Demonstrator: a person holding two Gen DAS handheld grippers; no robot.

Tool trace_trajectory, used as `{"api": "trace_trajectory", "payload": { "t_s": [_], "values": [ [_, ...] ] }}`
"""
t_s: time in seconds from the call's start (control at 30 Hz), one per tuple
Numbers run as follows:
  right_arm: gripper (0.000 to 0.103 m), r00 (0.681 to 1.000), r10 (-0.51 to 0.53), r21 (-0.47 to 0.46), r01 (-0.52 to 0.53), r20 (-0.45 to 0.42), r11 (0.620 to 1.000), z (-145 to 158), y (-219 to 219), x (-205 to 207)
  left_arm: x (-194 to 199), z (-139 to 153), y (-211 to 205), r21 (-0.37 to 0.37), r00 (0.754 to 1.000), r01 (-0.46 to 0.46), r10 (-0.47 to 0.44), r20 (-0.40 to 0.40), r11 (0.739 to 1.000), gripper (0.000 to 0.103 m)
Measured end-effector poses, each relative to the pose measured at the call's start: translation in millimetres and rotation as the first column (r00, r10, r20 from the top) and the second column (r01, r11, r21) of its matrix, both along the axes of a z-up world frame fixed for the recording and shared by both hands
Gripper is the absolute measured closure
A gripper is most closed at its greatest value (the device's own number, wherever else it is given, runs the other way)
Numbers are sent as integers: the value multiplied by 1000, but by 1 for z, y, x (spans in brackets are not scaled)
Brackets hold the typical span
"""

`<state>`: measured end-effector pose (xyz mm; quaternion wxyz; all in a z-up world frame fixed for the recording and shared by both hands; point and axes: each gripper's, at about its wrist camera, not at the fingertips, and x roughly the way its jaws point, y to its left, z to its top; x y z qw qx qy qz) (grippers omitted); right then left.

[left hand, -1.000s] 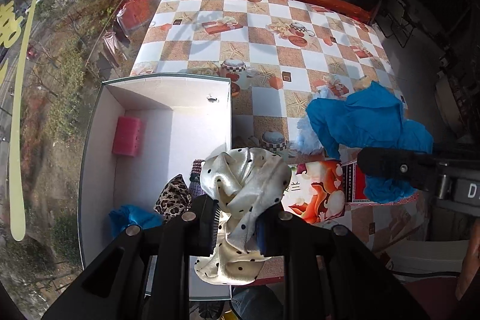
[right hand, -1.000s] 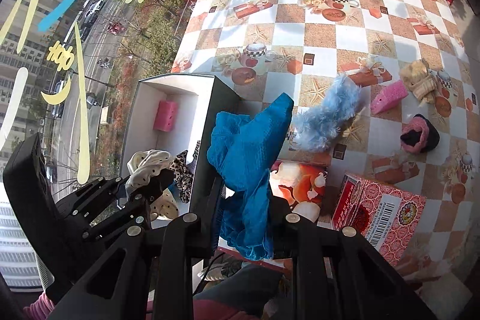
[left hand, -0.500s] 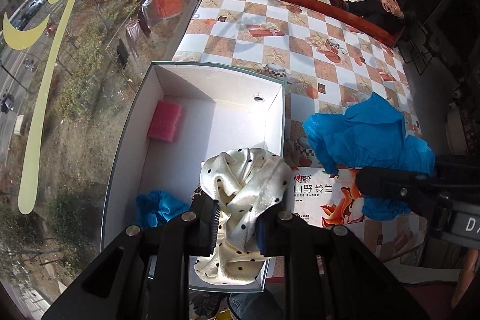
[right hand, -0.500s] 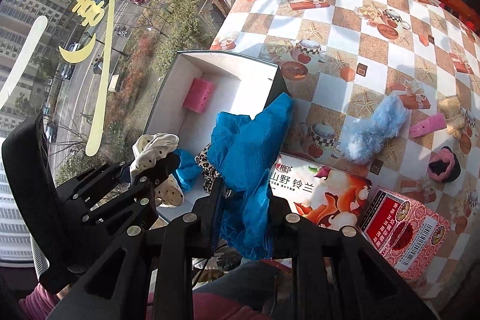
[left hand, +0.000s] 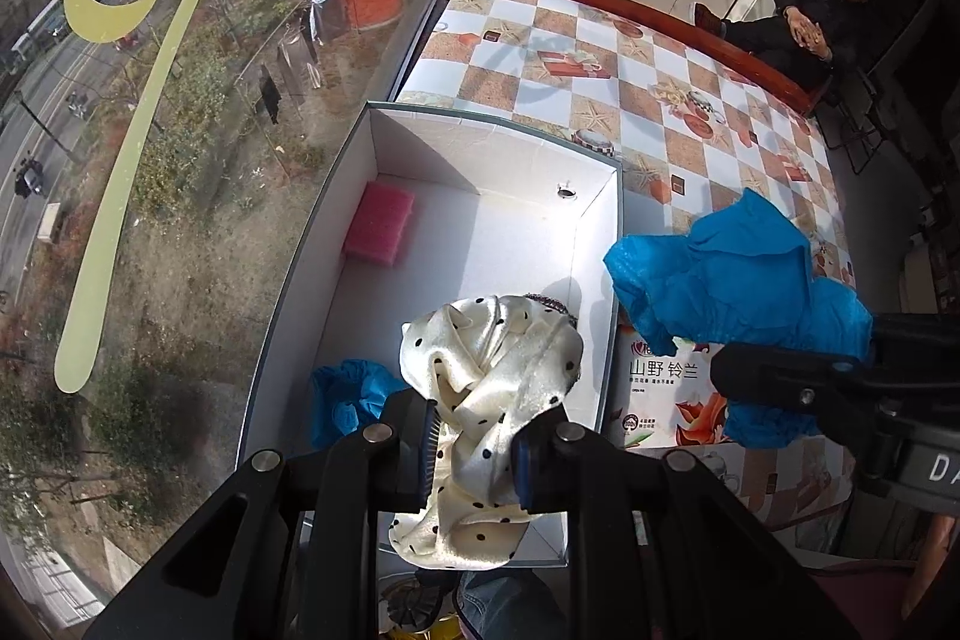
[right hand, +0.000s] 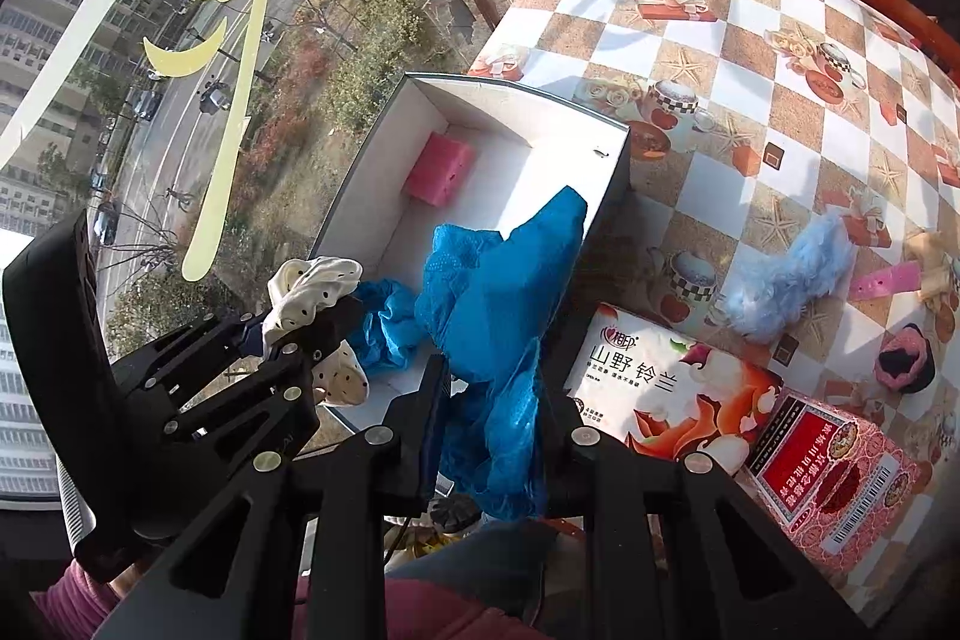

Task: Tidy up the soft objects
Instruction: 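Carry the polka-dot cloth and blue cloth with both tools over the white box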

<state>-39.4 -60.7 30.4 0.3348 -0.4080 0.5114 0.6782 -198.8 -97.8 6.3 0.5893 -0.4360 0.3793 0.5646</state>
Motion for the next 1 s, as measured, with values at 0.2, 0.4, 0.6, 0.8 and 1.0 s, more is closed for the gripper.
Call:
{"api": "trace_trajectory", "payload": {
  "t_s": [0.2, 0.4, 0.6, 0.8, 1.0],
  "values": [
    [79, 1000, 9, 3, -9, -3, 1000, -1, 0, -7, -4, -1, -3, 1, 1000, -9, 9, -4, 1000, 81],
    [79, 1000, 16, 8, -16, -3, 1000, 0, -2, -12, -7, -1, -4, 2, 1000, -11, 11, -5, 1000, 81],
    [79, 1000, 18, 12, -18, 0, 1000, 1, -3, -14, -8, -2, -4, 2, 1000, -9, 9, -4, 1000, 81],
    [79, 1000, 14, 13, -14, 1, 1000, 1, -2, -15, -8, -2, -5, 6, 1000, -5, 5, -8, 1000, 81],
    [79, 1000, 19, 15, -19, 3, 1000, 1, -1, -18, -9, -2, -4, 5, 1000, -8, 8, -7, 1000, 81]
  ]
}}
